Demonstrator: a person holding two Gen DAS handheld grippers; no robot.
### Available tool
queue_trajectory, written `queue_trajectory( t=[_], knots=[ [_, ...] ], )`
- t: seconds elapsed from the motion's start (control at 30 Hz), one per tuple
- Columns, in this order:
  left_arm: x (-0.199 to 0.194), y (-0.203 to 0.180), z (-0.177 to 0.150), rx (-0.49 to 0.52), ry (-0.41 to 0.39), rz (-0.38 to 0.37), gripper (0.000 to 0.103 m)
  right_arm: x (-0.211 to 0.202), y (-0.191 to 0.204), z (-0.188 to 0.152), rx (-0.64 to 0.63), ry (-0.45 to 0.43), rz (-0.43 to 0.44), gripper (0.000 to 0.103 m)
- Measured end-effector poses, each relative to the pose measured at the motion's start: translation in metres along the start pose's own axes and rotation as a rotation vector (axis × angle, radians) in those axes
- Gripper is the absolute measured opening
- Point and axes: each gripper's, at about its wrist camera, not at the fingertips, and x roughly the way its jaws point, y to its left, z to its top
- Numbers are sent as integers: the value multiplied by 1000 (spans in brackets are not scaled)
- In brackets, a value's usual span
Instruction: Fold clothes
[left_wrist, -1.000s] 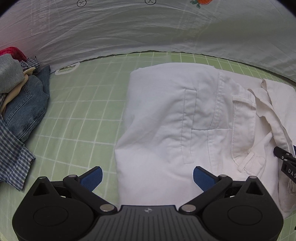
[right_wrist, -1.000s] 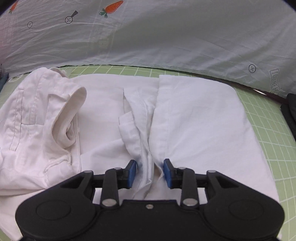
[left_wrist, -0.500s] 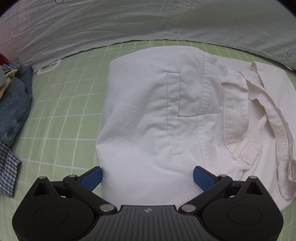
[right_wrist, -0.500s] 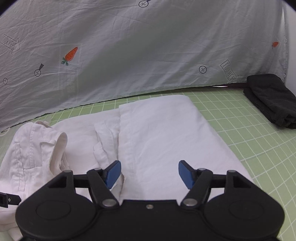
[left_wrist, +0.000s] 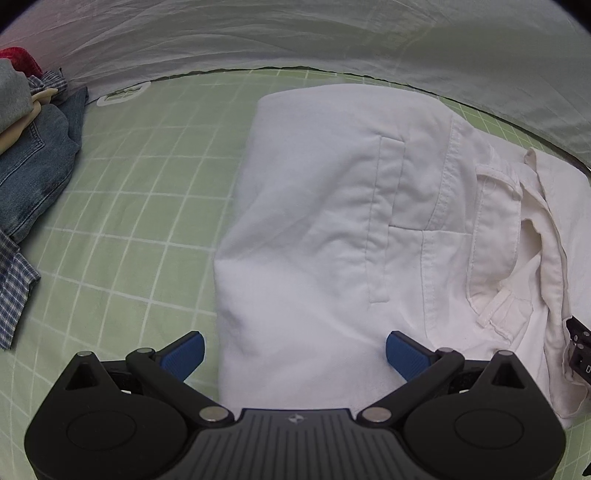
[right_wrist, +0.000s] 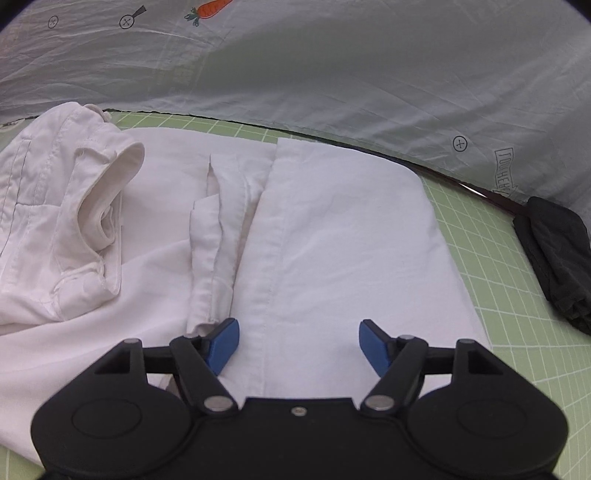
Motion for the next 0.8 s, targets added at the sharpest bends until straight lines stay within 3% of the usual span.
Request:
queue_trajectory(
  t=[0.27,0.43,0.53,0.6,0.67,0.8],
  knots=[
    [4,22,-4,-85,-11,-59,103,-13,-35,-9,161,-3,-44,98],
    [12,31,-7,-131,3,-108,102,-12,-51,-13,220,22,-90,98],
    [16,37,-8,-158,11,-138,95,-14,-54,-16,224,33,-108,98],
    [15,34,-7,-152,4,-155,82,-13,-54,-18,226,45,-120,98],
    [12,29,-5,-139,-6,-171,41,-12,-55,-19,229,57,-132,98],
    [1,23,-2,-134,-30,-166,14,-13,-61,-18,237,63,-151,98]
  ],
)
